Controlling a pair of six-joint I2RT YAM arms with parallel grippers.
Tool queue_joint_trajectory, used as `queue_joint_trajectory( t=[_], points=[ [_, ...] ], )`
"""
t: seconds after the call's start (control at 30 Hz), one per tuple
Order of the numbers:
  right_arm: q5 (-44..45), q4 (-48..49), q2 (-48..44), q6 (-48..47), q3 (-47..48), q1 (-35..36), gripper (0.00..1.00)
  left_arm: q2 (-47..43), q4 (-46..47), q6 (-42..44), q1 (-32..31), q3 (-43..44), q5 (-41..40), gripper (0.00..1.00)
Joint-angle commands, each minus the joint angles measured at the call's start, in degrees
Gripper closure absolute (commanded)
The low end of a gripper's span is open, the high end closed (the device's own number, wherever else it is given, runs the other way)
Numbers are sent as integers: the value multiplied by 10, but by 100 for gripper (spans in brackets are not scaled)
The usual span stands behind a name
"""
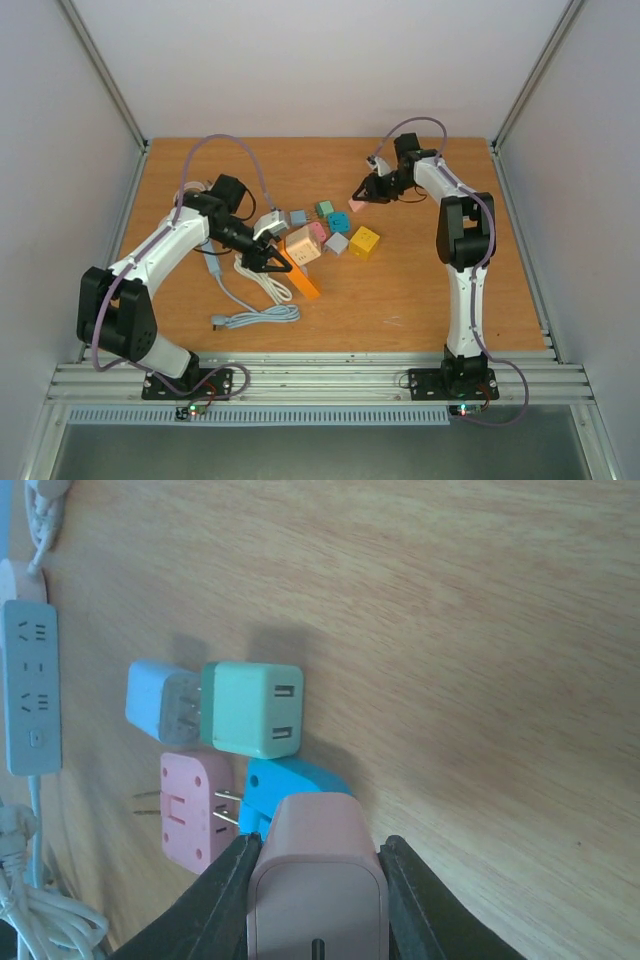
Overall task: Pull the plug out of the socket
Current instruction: Place the plug at the center of the board.
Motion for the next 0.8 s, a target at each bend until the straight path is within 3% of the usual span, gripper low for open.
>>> queue_joint_trajectory(
  t=[0.0, 0.23, 0.43, 0.77],
  points=[
    [6, -18, 14, 15, 10, -6, 87, -18, 27, -1, 0, -1, 37, 100],
    [58, -26, 22, 25, 10, -12, 63, -17, 32, -5, 0, -6, 38, 100],
    [105, -23, -10, 16, -6, -14, 33, -14, 32, -6, -1, -7, 43, 100],
    [92, 56, -172, 5, -110, -14, 12, -10, 21, 6, -12, -8, 53, 100]
  ],
)
